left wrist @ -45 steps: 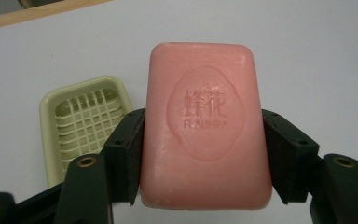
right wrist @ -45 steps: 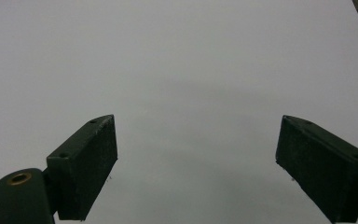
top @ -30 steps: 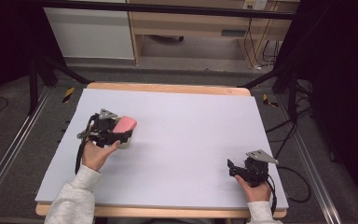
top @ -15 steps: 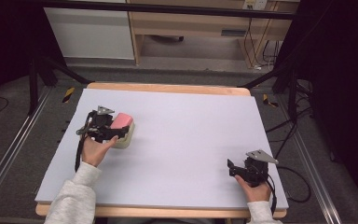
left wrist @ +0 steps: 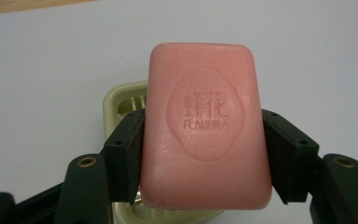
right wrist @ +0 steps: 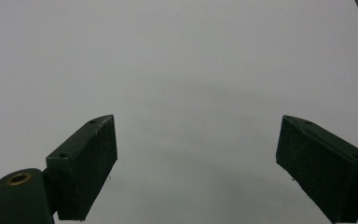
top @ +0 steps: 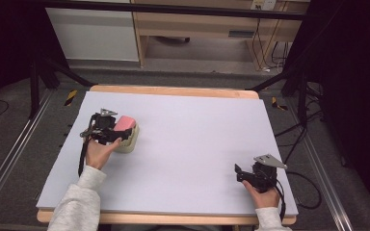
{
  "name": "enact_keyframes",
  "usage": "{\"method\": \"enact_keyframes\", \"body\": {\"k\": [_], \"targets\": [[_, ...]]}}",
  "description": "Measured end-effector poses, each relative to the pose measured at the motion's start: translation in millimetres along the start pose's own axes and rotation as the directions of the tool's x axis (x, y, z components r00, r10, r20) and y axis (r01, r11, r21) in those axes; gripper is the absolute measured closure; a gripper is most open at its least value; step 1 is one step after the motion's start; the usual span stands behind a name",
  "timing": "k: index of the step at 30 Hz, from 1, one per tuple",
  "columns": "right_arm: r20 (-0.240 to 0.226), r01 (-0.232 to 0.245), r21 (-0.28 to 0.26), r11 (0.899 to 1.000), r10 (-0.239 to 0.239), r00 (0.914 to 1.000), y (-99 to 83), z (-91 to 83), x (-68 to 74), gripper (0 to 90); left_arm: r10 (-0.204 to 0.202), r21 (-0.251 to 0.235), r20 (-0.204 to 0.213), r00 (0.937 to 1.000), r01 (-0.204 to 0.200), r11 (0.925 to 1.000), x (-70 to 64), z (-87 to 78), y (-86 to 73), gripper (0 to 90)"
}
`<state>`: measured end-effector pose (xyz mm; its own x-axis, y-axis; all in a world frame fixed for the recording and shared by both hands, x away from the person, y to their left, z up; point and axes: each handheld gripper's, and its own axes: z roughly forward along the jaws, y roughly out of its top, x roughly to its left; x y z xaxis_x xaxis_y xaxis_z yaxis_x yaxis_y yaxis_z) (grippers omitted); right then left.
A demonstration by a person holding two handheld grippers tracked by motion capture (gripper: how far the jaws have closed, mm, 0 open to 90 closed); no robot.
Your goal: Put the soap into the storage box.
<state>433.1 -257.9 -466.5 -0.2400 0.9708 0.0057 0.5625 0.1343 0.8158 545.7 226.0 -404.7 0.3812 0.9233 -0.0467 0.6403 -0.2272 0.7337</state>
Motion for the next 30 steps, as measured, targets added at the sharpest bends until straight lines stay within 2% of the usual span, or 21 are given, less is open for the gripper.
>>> {"method": "enact_keyframes", "body": {"k": [16,30], "targets": [[0.001,0.006,0.000,1.000,-0.006,1.0000,-0.1,0.4,0.2,12.6,-0.007,0.025,-0.020,0.9998,0.008,0.9997,6.1,14.2,-6.5,37.2],[-0.006,-0.002,0.002,1.000,0.002,1.0000,-0.3,0.8,-0.1,12.6,-0.021,0.046,-0.022,0.9995,0.022,0.9987,11.4,29.6,-15.0,37.2]]}}
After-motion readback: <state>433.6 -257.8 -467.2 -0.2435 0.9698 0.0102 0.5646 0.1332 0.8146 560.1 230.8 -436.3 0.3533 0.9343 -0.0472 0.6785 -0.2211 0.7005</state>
